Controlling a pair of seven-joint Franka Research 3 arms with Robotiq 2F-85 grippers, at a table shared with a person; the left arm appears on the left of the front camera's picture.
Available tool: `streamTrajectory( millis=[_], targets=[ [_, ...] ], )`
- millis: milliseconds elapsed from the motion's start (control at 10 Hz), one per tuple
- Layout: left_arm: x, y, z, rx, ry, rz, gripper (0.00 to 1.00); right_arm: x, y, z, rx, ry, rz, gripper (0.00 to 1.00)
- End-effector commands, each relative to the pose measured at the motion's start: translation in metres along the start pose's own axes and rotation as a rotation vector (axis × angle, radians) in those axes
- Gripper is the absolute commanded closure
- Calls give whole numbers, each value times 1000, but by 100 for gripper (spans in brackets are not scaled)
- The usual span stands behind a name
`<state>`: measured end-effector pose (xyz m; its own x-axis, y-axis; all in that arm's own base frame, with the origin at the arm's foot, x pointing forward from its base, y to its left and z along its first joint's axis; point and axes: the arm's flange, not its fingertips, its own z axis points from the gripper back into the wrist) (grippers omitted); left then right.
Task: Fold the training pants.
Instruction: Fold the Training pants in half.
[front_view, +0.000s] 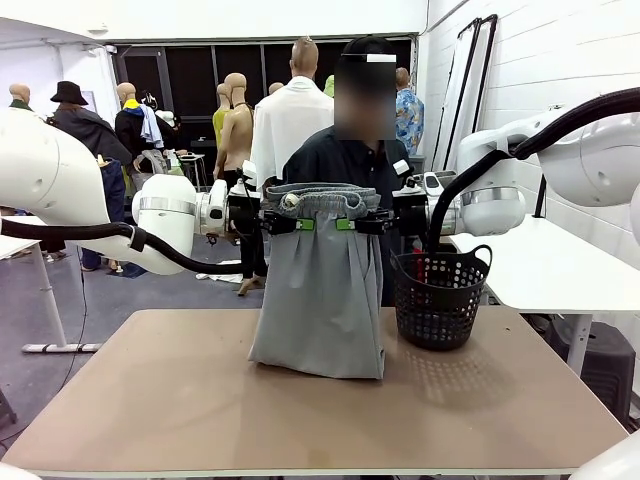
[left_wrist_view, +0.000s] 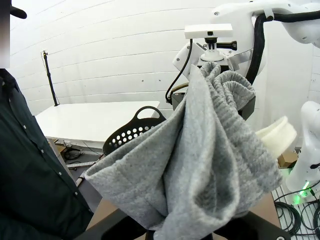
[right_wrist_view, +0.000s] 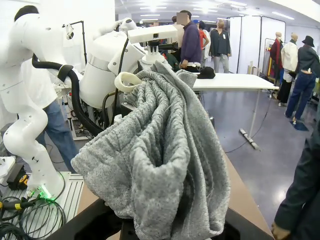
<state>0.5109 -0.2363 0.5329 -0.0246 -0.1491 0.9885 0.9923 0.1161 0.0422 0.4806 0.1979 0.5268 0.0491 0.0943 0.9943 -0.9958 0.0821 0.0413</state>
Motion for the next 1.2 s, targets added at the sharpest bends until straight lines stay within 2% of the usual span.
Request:
streamTrajectory(
  millis=[0,1100],
  targets=[
    [3,-4,2,4,-35,-21,100,3,1,-1,-2,-25,-7,100],
    [3,-4,2,4,-35,-21,100,3,1,-1,-2,-25,-7,100]
  ],
)
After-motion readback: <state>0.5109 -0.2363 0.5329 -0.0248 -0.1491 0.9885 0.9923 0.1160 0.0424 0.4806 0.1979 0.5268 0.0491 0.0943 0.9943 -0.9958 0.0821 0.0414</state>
